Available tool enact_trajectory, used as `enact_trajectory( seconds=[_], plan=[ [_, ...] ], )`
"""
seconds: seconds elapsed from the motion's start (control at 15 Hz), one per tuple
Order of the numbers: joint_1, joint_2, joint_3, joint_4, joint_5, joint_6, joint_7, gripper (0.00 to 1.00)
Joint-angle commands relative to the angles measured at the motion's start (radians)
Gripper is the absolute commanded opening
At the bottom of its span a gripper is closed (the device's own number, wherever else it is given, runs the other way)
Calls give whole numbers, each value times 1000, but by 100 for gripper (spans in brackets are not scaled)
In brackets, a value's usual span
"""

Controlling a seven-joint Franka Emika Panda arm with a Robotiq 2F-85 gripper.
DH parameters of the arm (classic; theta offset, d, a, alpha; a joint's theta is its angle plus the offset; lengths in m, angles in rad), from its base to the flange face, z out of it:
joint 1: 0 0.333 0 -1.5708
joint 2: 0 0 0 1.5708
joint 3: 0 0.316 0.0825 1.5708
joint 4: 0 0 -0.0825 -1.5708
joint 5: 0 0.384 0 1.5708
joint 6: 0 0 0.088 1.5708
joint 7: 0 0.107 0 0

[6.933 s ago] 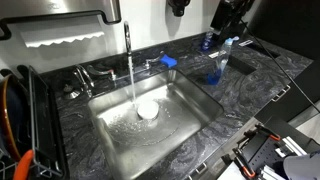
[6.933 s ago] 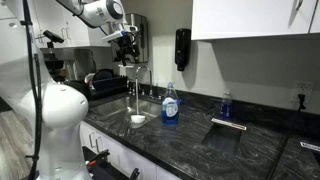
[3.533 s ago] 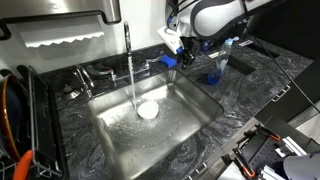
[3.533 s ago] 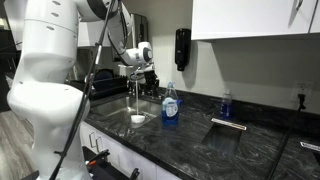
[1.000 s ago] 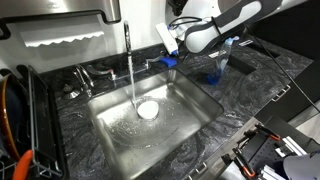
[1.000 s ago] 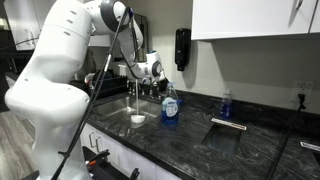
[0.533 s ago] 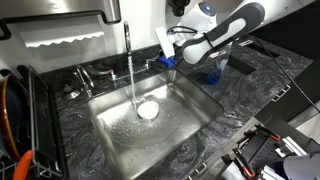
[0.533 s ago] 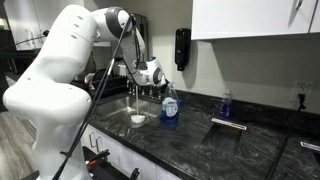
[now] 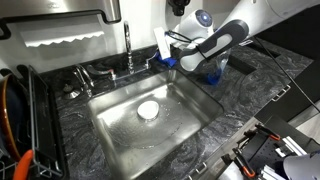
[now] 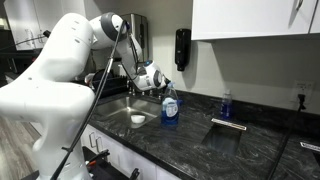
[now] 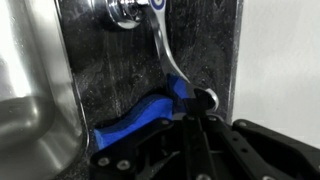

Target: Close the tap

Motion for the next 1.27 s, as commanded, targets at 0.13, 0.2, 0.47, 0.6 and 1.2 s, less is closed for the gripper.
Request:
enact_trajectory(
  seconds=[0.13, 0.2, 0.47, 0.6, 1.2],
  plan=[
    [-120, -67, 177, 18, 96, -200, -153, 0],
    [-121, -77, 181, 22, 122, -251, -180, 0],
    [-131, -162, 174, 35, 111, -510, -217, 0],
    [-161, -208, 206, 40, 104, -633, -247, 0],
    [-312, -314, 362, 116, 219, -1107, -493, 0]
  ],
)
